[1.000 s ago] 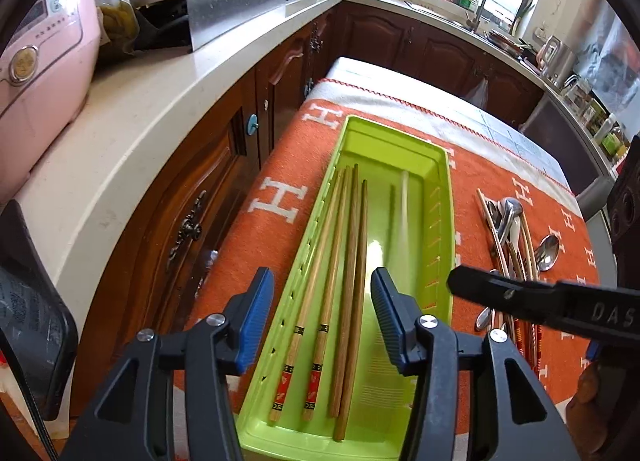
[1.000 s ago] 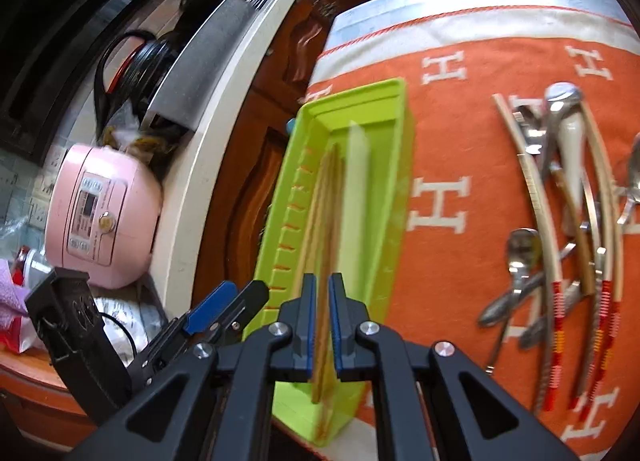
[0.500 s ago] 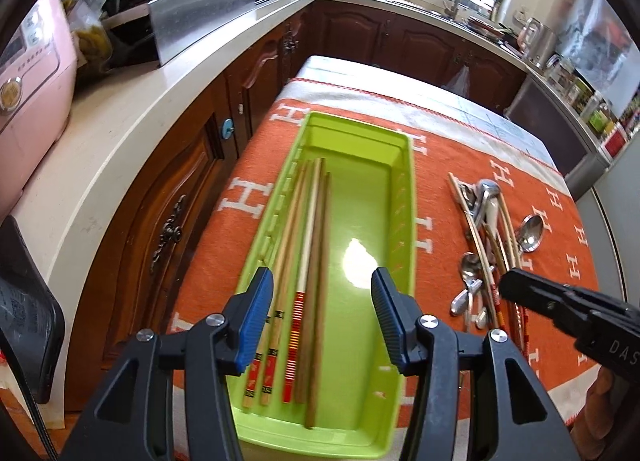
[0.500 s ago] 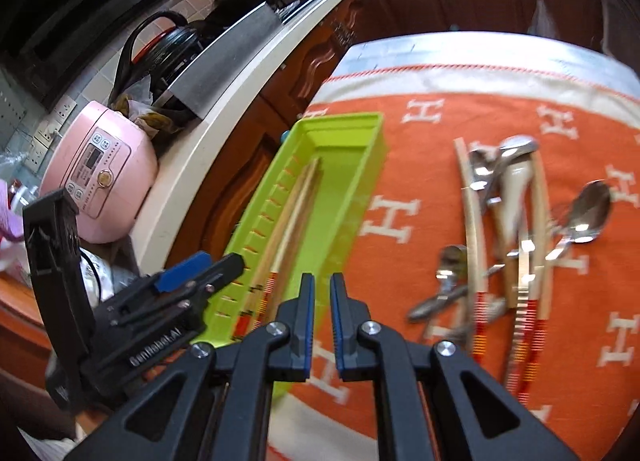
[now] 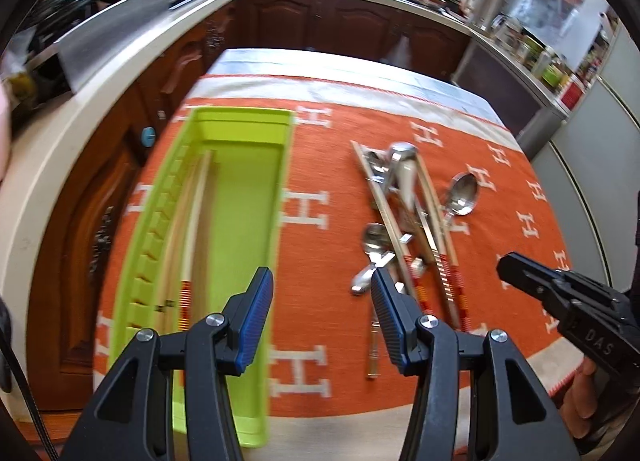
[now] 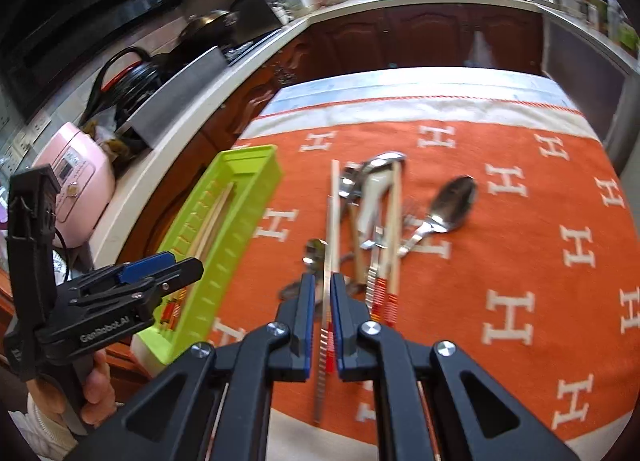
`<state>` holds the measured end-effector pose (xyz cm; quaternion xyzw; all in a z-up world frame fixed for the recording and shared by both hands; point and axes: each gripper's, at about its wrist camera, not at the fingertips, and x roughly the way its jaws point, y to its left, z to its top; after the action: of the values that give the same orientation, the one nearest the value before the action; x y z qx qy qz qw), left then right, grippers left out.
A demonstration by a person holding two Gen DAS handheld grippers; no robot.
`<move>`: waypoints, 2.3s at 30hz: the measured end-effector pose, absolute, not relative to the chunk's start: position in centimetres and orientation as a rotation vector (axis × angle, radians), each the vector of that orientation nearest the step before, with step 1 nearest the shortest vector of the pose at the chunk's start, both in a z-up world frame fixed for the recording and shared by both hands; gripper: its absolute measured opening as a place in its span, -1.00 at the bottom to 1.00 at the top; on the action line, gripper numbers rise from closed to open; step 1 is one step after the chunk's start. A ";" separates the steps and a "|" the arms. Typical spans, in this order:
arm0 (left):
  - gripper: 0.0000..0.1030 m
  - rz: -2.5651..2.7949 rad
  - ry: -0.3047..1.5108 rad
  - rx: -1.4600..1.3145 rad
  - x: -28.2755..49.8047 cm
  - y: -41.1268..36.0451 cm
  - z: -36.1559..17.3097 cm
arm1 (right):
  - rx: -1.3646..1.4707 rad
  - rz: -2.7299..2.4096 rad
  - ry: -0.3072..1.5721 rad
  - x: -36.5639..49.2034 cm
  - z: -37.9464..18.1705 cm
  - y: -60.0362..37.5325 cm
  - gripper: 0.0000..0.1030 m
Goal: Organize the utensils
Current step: 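Reach the left tool to a silver spoon and close on its handle, then carry the spoon to the tray with the left tool while the right tool grasps a chopstick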
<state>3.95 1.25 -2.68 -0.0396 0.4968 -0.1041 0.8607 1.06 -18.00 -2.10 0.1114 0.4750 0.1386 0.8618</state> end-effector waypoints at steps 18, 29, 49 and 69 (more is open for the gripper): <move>-0.59 -0.306 1.237 -0.087 5.9 -4.2 -9.2 | 0.286 0.271 1.020 0.1 -4.8 -21.5 -0.85; -0.76 -0.252 1.262 -0.055 7.7 -5.4 -10.8 | 0.353 0.286 1.045 0.4 -6.5 -23.2 -0.85; -0.92 -0.243 1.270 -0.046 8.1 -6.2 -10.7 | 0.369 0.302 1.059 0.5 -7.2 -23.8 -0.85; -0.97 -0.294 1.139 -0.138 5.2 -1.9 -6.5 | 0.254 0.419 1.101 1.5 -6.7 -17.3 -0.85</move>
<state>5.20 -1.94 -6.48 -0.0650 0.5369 -0.1387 0.8296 1.54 -17.32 -6.66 0.1195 0.5178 0.1969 0.8239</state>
